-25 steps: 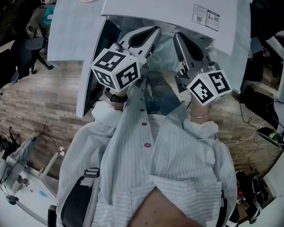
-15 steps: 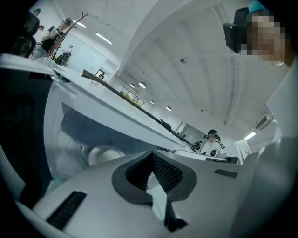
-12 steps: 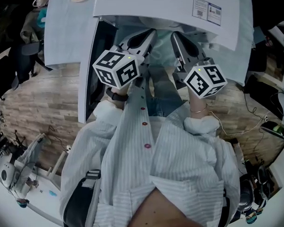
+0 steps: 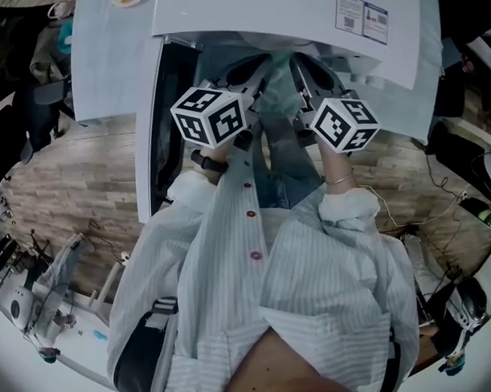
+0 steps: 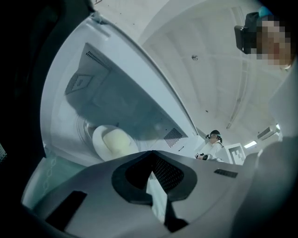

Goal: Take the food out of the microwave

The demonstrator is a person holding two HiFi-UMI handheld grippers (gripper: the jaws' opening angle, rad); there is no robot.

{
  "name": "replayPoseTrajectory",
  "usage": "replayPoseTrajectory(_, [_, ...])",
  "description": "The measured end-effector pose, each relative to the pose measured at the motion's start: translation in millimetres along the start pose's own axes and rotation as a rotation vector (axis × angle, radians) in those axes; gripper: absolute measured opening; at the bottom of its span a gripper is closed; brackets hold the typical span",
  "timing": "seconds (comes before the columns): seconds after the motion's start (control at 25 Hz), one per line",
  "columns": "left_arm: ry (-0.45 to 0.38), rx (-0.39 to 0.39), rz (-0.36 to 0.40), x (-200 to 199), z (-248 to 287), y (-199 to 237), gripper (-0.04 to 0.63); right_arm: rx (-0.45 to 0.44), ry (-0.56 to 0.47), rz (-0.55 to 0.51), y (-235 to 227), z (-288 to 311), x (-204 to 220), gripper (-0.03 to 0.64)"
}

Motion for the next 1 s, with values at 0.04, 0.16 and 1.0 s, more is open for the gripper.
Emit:
replayPoseTrajectory(0.04, [0.004, -0.001, -0.013, 2.6, 3.6, 3.0, 0.008, 0.006, 0.007, 0.005, -2.8, 3.5, 3.4, 0.033])
replayPoseTrajectory(0.16, [0.009, -0.014, -0.043, 8.3, 13.7, 13.5, 0.009, 0.021, 0.025, 0.021, -10.7, 13.9, 11.8, 0.033])
replayPoseTrajectory(1.0, [-0.004, -0.045, -0.288, 28.6, 31.2, 59.3, 0.011, 0.017, 0.098, 0.156, -32.5, 45.3, 38.5, 0.035])
Point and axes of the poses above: the fingertips, and each gripper's own axes: z forward along the fingers, y to its left, x out of its underside, the point moved 1 cm from there along -z, backward along the fingers, and after that the axes turned 8 degrees about y, right-handed, at the moved point
